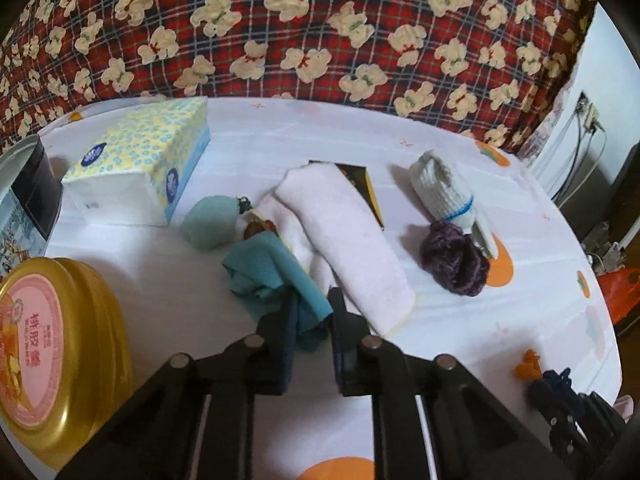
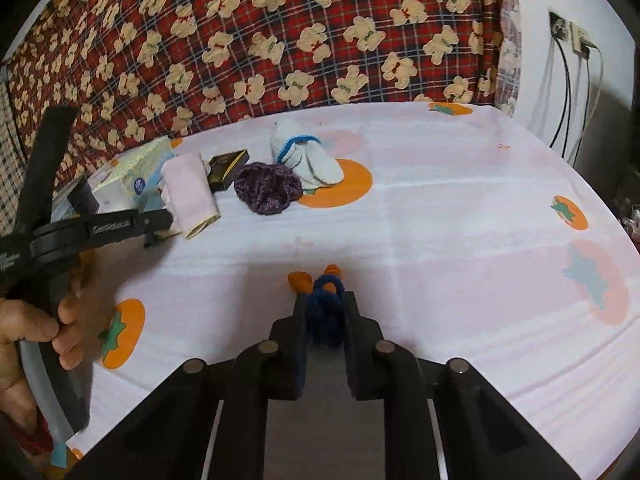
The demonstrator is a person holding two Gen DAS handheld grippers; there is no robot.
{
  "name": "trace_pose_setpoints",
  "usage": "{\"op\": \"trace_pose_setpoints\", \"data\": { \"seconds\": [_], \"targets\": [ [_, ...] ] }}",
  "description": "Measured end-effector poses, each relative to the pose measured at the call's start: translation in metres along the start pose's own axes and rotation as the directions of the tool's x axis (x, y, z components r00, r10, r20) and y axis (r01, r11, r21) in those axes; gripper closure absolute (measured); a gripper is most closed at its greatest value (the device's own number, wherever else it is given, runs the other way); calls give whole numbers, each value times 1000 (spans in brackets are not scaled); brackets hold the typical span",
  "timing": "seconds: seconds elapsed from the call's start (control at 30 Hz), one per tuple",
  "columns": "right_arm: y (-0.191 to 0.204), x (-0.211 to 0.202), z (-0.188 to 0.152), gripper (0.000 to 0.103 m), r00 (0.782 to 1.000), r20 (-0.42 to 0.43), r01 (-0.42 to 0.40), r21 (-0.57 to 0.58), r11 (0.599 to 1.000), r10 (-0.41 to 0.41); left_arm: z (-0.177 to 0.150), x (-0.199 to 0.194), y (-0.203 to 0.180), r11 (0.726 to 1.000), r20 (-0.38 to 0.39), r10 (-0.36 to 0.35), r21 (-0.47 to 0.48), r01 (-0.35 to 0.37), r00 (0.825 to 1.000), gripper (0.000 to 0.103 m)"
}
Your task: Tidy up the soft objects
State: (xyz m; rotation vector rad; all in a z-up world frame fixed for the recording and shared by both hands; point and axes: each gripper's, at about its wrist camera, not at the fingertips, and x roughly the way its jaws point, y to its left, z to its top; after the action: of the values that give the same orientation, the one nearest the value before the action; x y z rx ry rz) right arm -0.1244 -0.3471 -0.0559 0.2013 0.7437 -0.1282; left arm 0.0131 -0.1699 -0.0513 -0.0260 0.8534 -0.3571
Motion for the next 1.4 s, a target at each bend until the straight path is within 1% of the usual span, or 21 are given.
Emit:
{"op": "trace_pose_setpoints", "data": {
  "seconds": [0.03,0.13,0.3,0.5,0.73,0.9,1.1,1.27,1.33,1.4],
  "targets": [
    [-1,-1,0,86,1000,9,-3,6,1000,3,0,-5,1,1000,19,-10,8,10,1000,93],
    [-2,-6,0,87,999,34,-9,23,1000,8,-2,-18,1,999,66,-22,37,19,998,93],
    [0,-15,3,87,995,92,-32,51,998,27,-4,-38,5,996,117,-70,67,62,991,93],
    [16,-31,12,87,989,142,-43,38,998,38,-7,-63,14,994,186,-72,95,55,980,93],
    [42,-46,25,87,982,181,-51,0,999,50,-14,-88,37,991,235,-105,101,83,966,93],
    [67,-52,31,86,977,202,-65,-32,997,70,-20,-108,66,993,272,-107,81,88,956,93],
    [102,-55,33,87,970,223,-81,-91,993,99,-28,-136,101,992,339,-121,74,102,933,93],
    [123,-54,36,87,968,222,-89,-134,987,118,-28,-143,121,994,350,-110,38,104,930,93],
    [130,-56,37,87,966,225,-101,-142,985,131,-28,-145,124,990,354,-137,39,132,925,93],
    [136,-59,38,86,963,228,-113,-151,982,145,-29,-149,126,983,366,-181,42,178,913,93]
  ]
}}
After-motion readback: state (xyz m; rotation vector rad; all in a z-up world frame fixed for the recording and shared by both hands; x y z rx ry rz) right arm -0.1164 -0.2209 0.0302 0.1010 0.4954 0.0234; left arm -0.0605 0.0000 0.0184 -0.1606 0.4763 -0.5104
